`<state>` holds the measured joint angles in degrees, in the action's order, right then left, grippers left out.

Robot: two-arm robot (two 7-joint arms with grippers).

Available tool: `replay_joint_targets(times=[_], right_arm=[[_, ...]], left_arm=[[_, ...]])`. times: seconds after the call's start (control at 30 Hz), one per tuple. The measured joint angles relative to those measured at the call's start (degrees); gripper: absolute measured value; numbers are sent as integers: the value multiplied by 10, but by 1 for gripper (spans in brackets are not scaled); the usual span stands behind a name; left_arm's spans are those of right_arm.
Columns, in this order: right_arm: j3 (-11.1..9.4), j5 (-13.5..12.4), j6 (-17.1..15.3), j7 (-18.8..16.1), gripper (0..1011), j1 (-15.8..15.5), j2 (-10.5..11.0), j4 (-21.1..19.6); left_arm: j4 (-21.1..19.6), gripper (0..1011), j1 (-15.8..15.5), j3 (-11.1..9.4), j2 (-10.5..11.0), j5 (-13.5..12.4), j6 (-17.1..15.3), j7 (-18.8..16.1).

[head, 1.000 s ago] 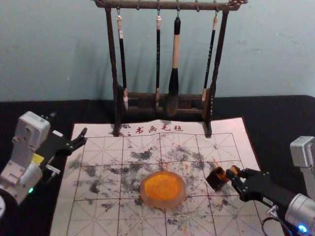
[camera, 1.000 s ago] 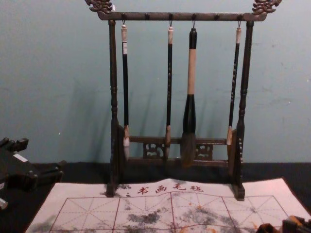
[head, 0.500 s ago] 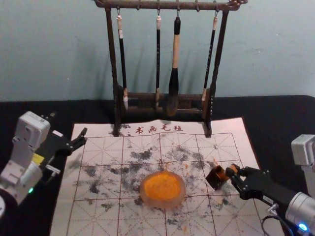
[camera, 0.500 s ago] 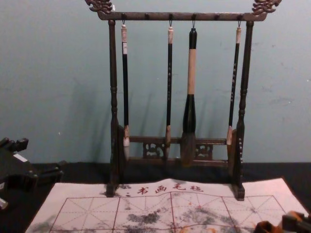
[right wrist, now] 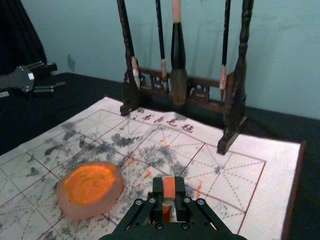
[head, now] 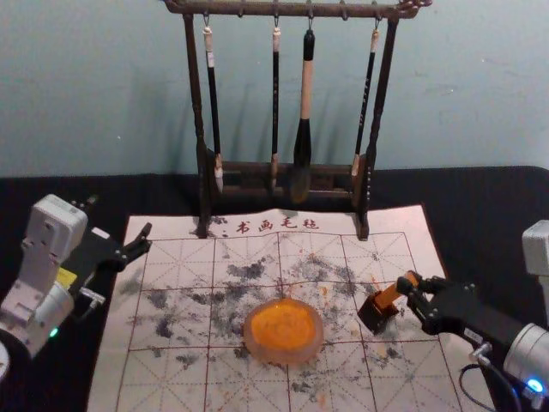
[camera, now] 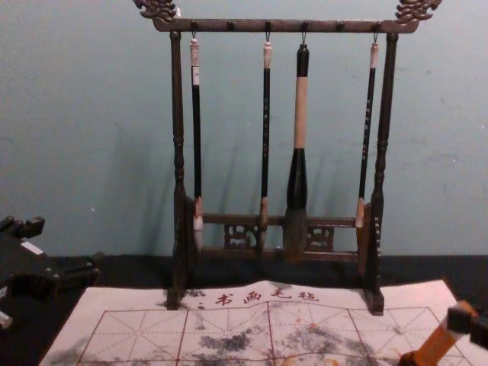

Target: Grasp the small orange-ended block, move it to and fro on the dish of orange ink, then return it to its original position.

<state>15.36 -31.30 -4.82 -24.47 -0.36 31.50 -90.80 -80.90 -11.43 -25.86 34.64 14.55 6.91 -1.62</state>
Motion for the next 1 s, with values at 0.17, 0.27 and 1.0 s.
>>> replay_joint_targets(times=[0.17, 0.27, 1.0], right_arm=[[-12, -4, 2, 5, 107, -4, 9, -19], [-20, -7, 5, 6, 108, -7, 15, -31], [26, 30, 29, -41, 107, 78, 15, -6]], left_arm=[[0, 1001, 0, 0, 0, 0, 0, 0], [0, 1001, 0, 0, 0, 0, 0, 0], [0, 1001, 0, 0, 0, 0, 0, 0]])
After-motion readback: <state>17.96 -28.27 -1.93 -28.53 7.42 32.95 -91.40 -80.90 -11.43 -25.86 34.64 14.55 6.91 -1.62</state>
